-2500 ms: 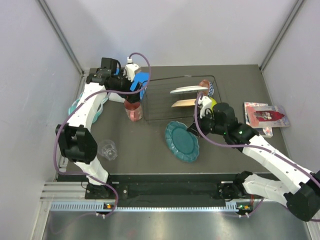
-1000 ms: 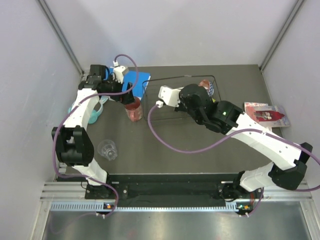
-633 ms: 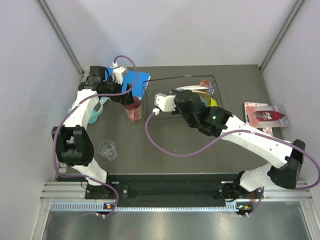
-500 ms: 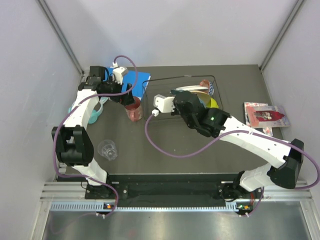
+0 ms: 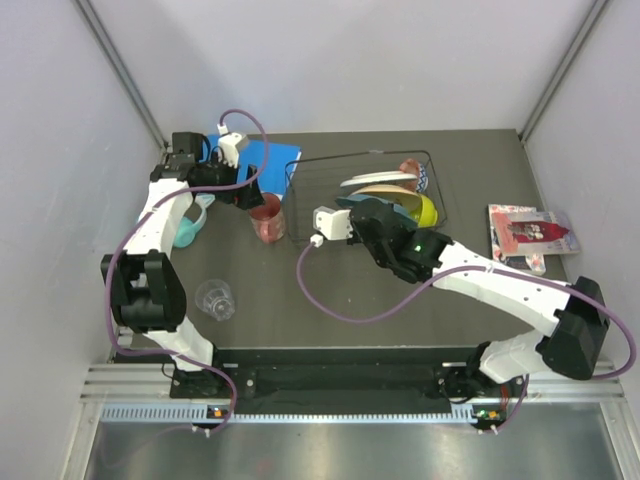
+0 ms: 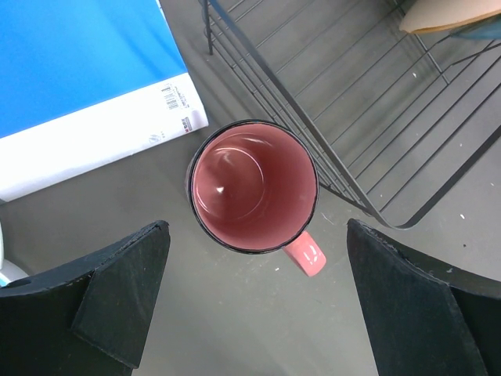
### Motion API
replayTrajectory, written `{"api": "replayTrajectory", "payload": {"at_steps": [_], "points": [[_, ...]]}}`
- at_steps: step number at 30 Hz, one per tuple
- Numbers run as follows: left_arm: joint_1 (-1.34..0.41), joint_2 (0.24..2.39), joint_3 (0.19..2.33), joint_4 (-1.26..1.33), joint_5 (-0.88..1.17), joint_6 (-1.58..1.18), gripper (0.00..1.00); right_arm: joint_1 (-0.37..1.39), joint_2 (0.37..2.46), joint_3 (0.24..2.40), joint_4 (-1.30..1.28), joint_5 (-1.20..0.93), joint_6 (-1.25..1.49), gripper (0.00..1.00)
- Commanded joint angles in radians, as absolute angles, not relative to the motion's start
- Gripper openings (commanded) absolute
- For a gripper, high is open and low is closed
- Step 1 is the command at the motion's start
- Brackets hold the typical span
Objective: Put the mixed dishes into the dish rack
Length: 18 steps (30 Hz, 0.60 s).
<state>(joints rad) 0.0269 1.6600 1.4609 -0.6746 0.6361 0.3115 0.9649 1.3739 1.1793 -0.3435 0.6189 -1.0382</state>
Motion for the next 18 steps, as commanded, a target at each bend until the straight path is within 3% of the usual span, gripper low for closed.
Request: {"api": "replayTrajectory", "payload": {"at_steps": [1,5,8,12,14,18], "points": [[0.035,1.647,1.470,-0.640,0.667,0.305,0.99,0.943,1.296,1.166,-0.264,0.693,-1.026,0.00],[0.038,1.654,1.474,-0.640,0.666,0.308,0.99,0.943,1.302,1.132,-0.258,0.729,-1.023,0.00],[0.040,1.658,1.477,-0.640,0.664,0.308,0.99,0.943,1.308,1.109,-0.261,0.742,-1.006,0.13],[0.041,1.657,1.482,-0.643,0.664,0.308,0.99,0.930,1.309,1.068,-0.233,0.756,-1.009,0.20],[0.044,1.657,1.485,-0.643,0.663,0.310,0.99,0.920,1.308,1.043,-0.196,0.758,-1.012,0.31],[0.046,1.658,1.491,-0.646,0.661,0.311,0.99,0.907,1.331,1.035,-0.170,0.750,-1.014,0.34]]}}
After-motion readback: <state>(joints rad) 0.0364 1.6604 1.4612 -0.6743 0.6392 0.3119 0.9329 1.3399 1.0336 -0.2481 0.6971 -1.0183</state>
